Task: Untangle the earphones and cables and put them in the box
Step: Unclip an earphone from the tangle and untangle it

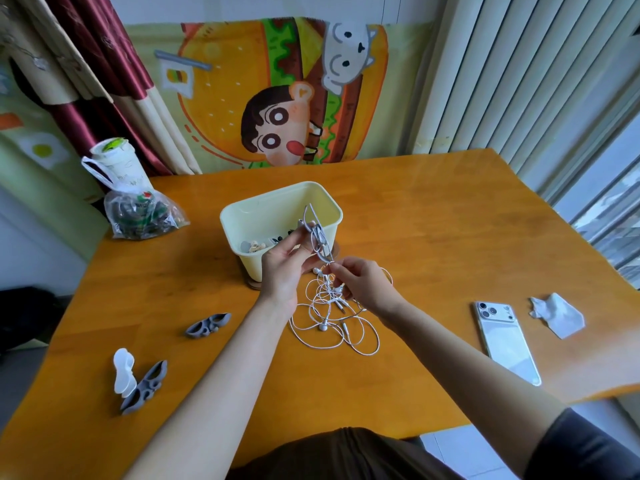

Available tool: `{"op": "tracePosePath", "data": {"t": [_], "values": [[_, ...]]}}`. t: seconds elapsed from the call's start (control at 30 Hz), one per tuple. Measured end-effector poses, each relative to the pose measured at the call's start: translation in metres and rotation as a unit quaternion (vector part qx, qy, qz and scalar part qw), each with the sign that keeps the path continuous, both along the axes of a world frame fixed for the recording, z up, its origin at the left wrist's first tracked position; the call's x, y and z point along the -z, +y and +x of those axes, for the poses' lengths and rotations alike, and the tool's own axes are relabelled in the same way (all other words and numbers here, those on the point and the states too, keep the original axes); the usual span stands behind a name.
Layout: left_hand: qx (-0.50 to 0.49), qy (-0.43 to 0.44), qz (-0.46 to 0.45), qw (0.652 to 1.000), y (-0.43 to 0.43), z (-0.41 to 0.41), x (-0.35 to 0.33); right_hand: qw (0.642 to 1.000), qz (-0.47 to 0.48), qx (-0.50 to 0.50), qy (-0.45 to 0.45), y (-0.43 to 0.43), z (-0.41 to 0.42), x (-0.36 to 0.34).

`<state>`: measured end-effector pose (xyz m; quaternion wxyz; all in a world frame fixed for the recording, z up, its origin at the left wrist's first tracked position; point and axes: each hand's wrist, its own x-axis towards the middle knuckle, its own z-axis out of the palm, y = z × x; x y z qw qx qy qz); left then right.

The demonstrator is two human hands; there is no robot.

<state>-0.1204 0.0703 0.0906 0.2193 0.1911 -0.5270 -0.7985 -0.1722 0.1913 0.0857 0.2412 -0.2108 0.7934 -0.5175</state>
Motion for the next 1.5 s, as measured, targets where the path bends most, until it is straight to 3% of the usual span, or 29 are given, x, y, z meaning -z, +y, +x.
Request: {"op": "tracePosePath", "data": {"t": [0.27, 0.4, 0.53, 0.8, 1.0, 1.1, 1.27, 1.5], "values": [[-0.066, -0.067, -0.042, 0.995, -0.003, -0.001, 0.012, 0.992, 0.044, -0.019, 0.116, 0.007, 0.003, -0.002], [-0.093, -0.104, -0.177, 0.974, -0.003, -0.001, 0.019, 0.984, 0.054, -0.043, 0.165, 0.008, 0.008, -0.009], [-0.074, -0.130, -0.374, 0.915, -0.009, 0.001, 0.028, 0.979, 0.069, -0.042, 0.188, 0.010, 0.001, -0.019], [0.011, -0.115, -0.423, 0.899, 0.000, 0.008, 0.032, 0.955, 0.153, -0.017, 0.254, 0.018, -0.027, -0.024], [0.123, -0.104, -0.353, 0.922, -0.004, 0.009, 0.035, 0.954, 0.143, 0.009, 0.263, 0.024, -0.042, -0.031], [0.148, -0.082, -0.267, 0.949, -0.003, 0.012, 0.032, 0.958, 0.131, 0.004, 0.256, 0.026, -0.045, -0.033], [0.155, -0.017, -0.110, 0.982, 0.004, 0.013, 0.021, 0.976, 0.081, 0.013, 0.201, 0.024, -0.040, -0.025], [0.132, 0.022, 0.056, 0.989, 0.005, 0.008, 0.008, 0.990, -0.002, 0.006, 0.138, 0.016, -0.013, -0.015]]}}
